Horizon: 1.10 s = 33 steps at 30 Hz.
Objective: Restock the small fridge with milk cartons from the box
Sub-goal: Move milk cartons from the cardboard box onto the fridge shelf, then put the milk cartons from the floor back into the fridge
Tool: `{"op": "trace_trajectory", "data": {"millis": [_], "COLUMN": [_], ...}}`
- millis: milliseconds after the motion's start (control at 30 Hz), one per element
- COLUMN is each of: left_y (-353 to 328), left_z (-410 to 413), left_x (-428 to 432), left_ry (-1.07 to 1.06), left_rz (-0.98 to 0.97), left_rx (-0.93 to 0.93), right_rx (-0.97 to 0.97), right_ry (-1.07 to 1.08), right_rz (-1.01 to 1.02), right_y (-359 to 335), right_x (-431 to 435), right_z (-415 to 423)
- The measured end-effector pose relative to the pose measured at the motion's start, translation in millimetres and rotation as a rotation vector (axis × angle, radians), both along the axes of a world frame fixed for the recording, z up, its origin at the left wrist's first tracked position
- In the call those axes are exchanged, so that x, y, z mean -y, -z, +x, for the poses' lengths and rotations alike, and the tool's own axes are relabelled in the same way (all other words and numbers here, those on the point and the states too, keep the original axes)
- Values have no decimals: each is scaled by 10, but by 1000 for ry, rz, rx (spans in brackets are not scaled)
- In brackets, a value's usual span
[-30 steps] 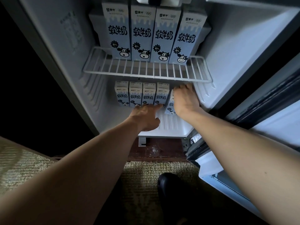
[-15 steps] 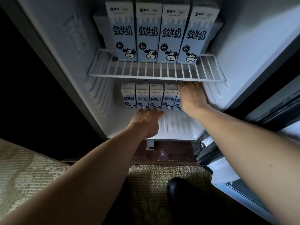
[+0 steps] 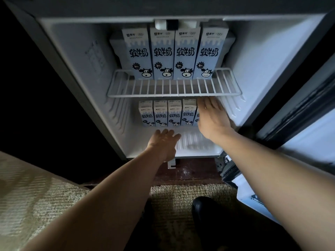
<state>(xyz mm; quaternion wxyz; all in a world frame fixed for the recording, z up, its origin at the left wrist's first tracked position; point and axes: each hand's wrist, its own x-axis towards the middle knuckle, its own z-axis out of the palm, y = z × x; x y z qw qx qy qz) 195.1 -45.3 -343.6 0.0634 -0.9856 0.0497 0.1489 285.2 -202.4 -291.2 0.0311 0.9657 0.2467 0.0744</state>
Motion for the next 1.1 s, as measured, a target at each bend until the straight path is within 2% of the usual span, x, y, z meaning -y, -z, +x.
{"op": "trace_trajectory", "data": {"millis": [133, 367, 500, 667, 800, 900, 1100], "left_y": [-282, -1212, -1685, -2358, -2832, -3097, -3462], "left_z": [-210, -635, -1015, -1505, -1806, -1956, -2200], "left_x": [2, 258, 434, 723, 1070, 1396, 2197], "left_ry": [-14, 202, 340, 328, 336, 375, 516], "left_rz": [-6, 112, 206, 149, -30, -147, -295], "left_rx": [-32, 46, 126, 171, 221, 284, 329], "right_rx": [-84, -337, -388, -356, -372, -298, -78], "right_ry": [5, -39, -61, -46, 3, 16, 130], "right_rz": [-68, 25, 46, 98, 188, 314, 348], "right_y": [-107, -711, -1172, -1785, -2285, -2627, -2857], "right_x": [166, 368, 537, 992, 1443, 1801, 2669], "right_z": [-396, -1112, -1604, -2193, -2634, -2991, -3534]}}
